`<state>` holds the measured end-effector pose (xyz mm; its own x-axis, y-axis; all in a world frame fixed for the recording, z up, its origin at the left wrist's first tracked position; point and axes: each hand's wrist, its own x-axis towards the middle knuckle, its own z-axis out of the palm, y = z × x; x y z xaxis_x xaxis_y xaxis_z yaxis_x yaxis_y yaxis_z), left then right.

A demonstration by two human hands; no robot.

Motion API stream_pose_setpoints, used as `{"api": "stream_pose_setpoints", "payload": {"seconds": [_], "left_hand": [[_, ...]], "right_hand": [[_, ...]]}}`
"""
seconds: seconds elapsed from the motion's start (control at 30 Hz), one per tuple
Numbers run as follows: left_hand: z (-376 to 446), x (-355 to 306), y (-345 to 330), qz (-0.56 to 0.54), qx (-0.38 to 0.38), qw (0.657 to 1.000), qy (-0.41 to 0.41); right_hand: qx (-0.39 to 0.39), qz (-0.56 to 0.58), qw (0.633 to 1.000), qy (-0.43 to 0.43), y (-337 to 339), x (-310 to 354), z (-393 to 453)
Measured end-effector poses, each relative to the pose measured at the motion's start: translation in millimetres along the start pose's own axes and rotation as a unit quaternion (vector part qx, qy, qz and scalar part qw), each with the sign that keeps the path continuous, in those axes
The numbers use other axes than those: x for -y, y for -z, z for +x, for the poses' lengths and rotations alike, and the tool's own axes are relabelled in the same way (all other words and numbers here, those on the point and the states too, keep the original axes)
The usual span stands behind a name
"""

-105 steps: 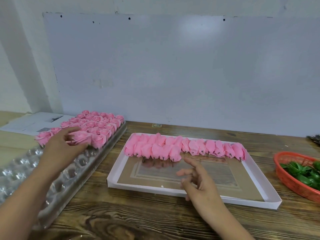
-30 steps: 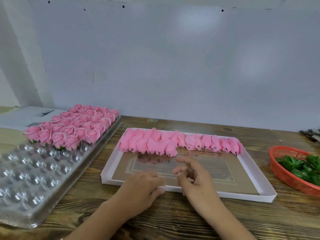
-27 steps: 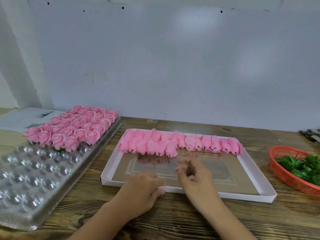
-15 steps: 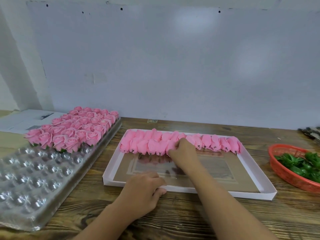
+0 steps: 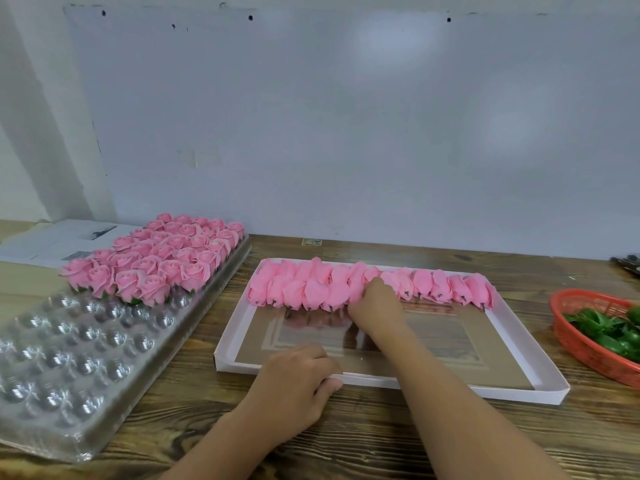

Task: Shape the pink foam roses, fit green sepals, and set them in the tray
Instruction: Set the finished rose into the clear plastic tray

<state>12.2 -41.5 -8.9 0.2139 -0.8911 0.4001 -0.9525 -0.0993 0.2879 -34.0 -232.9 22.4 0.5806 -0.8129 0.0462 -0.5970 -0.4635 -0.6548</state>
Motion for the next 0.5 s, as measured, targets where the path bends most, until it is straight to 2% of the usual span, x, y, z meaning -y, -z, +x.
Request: {"api": "stream_pose_setpoints", "payload": {"seconds": [0.23, 0.33, 0.5], "left_hand": [[-1.0, -2.5, 0.9, 0.008, 0.003, 1.0, 0.006], [-1.1, -2.3, 1.0, 0.005, 0.007, 1.0, 0.009], [-0.3, -1.8, 1.3, -0.001, 0.01, 1.0, 0.011]], "right_hand": [[0.0, -0.041, 0.999, 0.024, -3.4, -0.6, -0.5], [0.004, -0.014, 1.0, 0.024, -2.3, -3.7, 1.3], [-0.039, 0.05, 0.998, 0.012, 12.6, -17.5, 1.4]]}}
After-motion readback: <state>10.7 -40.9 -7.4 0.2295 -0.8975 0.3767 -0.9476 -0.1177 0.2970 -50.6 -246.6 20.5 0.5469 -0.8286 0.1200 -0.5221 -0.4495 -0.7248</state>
